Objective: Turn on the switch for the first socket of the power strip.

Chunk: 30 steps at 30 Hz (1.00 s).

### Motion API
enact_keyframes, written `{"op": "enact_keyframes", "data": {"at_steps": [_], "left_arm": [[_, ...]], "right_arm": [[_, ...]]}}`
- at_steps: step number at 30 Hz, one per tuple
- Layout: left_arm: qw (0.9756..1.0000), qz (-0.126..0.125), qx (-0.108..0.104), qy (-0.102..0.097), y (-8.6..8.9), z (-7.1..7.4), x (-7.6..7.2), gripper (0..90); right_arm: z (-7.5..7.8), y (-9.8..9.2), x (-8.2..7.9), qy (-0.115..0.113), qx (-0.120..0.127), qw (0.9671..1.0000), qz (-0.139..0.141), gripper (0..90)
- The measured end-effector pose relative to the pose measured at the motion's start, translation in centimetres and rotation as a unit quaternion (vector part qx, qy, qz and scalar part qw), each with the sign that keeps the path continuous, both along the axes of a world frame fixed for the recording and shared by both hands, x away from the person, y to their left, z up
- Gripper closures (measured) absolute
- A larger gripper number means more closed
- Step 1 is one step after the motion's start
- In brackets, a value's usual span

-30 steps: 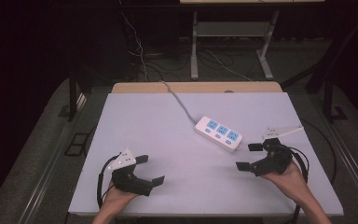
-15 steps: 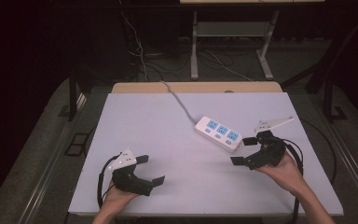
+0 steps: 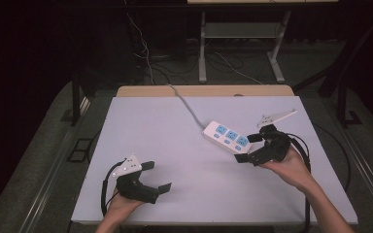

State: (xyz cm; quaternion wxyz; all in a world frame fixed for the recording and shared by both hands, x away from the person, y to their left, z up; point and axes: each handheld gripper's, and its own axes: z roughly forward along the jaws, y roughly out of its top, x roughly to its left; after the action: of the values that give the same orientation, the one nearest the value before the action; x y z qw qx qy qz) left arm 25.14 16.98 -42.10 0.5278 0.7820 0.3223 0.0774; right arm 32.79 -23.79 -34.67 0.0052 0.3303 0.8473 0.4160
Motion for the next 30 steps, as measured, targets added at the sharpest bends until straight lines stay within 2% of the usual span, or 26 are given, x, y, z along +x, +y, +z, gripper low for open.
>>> {"op": "enact_keyframes", "data": {"at_steps": [16,30], "left_arm": [[1.0000,-0.004,0.003,0.000,0.0,0.0,0.0,0.0],[0.9999,-0.008,0.007,0.002,-0.1,-0.1,0.1,0.0]], "right_arm": [[1.0,1.0,2.3,0.005,-0.002,1.0000,0.004,0.2],[1.2,1.9,4.8,0.009,-0.005,0.9999,-0.011,0.2]]}}
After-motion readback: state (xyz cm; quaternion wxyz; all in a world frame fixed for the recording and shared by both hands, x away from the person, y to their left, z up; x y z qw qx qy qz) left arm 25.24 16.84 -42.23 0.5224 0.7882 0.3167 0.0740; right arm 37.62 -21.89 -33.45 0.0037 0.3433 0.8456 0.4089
